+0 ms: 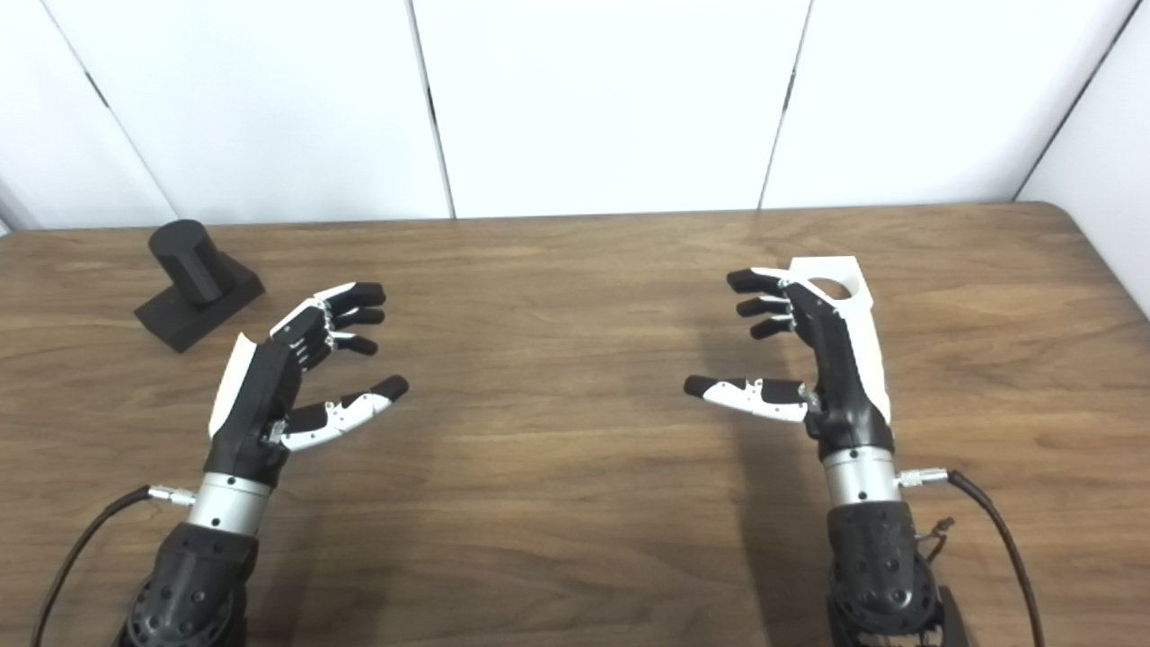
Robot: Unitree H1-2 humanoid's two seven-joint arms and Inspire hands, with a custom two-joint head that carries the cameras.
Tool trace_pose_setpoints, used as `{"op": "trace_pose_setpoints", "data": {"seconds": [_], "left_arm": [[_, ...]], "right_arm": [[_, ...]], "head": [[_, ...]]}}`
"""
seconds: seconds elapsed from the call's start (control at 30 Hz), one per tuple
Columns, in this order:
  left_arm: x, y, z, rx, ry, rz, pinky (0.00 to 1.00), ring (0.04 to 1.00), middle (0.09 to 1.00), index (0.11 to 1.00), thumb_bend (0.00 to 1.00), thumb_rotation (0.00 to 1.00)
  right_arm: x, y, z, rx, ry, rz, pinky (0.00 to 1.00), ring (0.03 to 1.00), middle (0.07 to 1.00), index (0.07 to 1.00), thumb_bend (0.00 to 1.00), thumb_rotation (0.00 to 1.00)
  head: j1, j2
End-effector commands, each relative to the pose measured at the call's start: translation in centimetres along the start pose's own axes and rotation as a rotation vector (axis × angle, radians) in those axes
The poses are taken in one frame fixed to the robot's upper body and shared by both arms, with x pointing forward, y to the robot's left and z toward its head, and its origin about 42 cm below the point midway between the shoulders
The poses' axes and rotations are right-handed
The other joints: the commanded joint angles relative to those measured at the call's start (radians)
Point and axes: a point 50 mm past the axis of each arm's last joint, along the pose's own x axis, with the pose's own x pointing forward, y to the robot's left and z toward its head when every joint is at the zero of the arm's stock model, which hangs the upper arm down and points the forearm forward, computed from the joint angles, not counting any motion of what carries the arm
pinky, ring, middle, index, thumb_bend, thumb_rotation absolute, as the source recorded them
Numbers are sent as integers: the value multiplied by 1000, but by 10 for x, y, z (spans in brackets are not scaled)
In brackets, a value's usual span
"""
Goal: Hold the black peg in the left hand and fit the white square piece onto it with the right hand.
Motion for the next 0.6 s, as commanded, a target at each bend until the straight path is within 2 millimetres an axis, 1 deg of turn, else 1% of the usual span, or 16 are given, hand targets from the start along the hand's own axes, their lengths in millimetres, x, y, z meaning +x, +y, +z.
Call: {"op": "trace_pose_setpoints", "data": {"seconds": [0.0,0.1,0.17,0.23,0.27,0.3,0.37,0.4,0.5,0.57], "left_arm": [[8,4,8,6,-61,13,619,759,797,769,679,105],[9,3,8,11,-63,13,619,759,796,767,676,56],[9,2,7,14,-65,8,618,758,795,767,674,50],[10,1,7,20,-65,5,612,751,796,767,675,61],[10,0,7,22,-65,4,608,747,794,766,675,64],[10,-1,7,23,-67,2,602,742,793,766,671,58],[10,-7,7,20,-70,1,592,738,792,766,663,51],[10,-11,7,9,-67,-1,588,737,791,767,657,64],[9,-22,7,-21,-41,-1,608,752,799,769,669,113],[8,-28,7,-28,-31,-3,617,759,802,770,679,122]], "right_arm": [[8,-4,12,2,-79,-18,536,643,708,676,629,0],[9,-4,12,-2,-75,-21,529,638,705,674,627,0],[9,-4,12,-3,-76,-22,534,641,705,673,626,0],[10,-5,11,-1,-74,-22,529,640,705,674,626,0],[10,-6,10,-1,-74,-22,530,640,706,674,625,0],[10,-7,9,-3,-75,-22,532,642,706,675,625,0],[9,-11,6,-9,-74,-22,531,643,703,673,623,0],[9,-14,4,-10,-74,-22,535,646,704,674,618,0],[7,-21,-1,3,-76,-22,538,642,706,679,608,0],[6,-25,-4,12,-72,-22,540,646,706,677,605,0]], "head": [[0,-1],[6,-4],[14,-6],[38,-12],[80,-21],[80,-21],[182,-42],[215,-50],[291,-74],[338,-97]]}}
